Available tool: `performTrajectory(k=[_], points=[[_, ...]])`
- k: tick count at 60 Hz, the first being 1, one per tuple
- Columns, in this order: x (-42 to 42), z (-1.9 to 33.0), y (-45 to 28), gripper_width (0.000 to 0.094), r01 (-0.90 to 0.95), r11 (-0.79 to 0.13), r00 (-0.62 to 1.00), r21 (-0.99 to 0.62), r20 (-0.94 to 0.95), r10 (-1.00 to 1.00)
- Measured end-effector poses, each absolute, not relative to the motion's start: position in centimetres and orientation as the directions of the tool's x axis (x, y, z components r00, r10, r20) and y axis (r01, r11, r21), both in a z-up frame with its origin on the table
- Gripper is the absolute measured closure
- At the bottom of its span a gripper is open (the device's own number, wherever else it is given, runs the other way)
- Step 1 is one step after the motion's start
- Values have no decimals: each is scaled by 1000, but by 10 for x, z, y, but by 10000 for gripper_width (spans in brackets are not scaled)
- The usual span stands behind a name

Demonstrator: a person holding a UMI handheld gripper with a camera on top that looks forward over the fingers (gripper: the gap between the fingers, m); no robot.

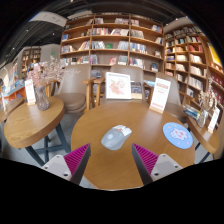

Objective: Arrange mouse

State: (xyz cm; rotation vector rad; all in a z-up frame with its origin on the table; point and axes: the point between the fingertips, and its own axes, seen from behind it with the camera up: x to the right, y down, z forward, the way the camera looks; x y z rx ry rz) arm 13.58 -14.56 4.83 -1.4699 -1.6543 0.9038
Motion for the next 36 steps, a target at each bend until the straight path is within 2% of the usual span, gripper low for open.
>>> performTrajectory(k=[21, 36], points=[[92, 11, -142, 84, 553, 61, -52, -831, 39, 998], [60, -1, -149, 85, 581, 43, -47, -813, 19, 999]])
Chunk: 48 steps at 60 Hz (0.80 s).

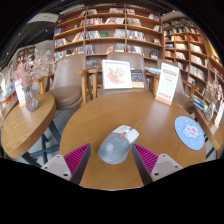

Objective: Arrange mouse

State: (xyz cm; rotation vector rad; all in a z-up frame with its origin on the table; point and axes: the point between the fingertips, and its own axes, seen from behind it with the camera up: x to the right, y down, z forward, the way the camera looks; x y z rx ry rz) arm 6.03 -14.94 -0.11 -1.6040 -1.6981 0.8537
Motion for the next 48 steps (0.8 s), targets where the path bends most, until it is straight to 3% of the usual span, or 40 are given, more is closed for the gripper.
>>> performTrajectory(k=[39, 48], points=[[-12, -14, -161, 82, 616, 36, -60, -787, -1, 998], [-17, -14, -159, 134, 609, 39, -59, -792, 3, 998]])
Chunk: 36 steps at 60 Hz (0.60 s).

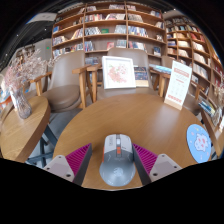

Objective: Arrange mouse

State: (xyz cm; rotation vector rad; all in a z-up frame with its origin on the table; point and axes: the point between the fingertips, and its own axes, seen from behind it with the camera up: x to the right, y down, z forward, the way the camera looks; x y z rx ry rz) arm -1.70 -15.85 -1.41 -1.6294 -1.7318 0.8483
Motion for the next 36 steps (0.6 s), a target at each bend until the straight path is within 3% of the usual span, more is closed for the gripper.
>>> performTrajectory(k=[4, 6, 20, 29, 36], points=[[-20, -14, -154, 284, 607, 35, -47, -794, 8, 999], [-21, -14, -154, 450, 605, 35, -41, -796, 13, 999], [-20, 3, -148, 511, 598, 55, -74, -800, 12, 997], [-21, 55, -104, 511, 537, 89, -105, -839, 39, 994], [-29, 90, -19, 511, 497, 77, -52, -864, 59, 997]])
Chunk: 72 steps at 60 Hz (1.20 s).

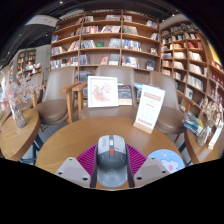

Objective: Arrange mouse

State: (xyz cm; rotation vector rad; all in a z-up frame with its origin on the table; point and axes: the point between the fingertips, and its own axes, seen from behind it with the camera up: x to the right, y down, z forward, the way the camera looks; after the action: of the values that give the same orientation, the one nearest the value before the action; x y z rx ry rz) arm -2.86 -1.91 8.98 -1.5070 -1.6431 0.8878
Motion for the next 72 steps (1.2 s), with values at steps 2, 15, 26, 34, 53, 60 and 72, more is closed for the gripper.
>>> performTrajectory(k=[2, 15, 26, 34, 53, 60, 72], points=[[-34, 94, 4, 509, 492, 82, -27, -867, 80, 996], [-39, 64, 150, 512, 540, 22, 117, -841, 101, 988], [-28, 6, 197, 511, 604, -57, 161, -795, 52, 986], [-25, -13, 203, 469, 598, -87, 165, -797, 17, 986], [-1, 33, 202, 84, 548, -54, 173, -835, 50, 984], [38, 77, 183, 83, 517, -28, 150, -855, 58, 987], [139, 142, 143, 84, 468, 22, 127, -883, 92, 988]])
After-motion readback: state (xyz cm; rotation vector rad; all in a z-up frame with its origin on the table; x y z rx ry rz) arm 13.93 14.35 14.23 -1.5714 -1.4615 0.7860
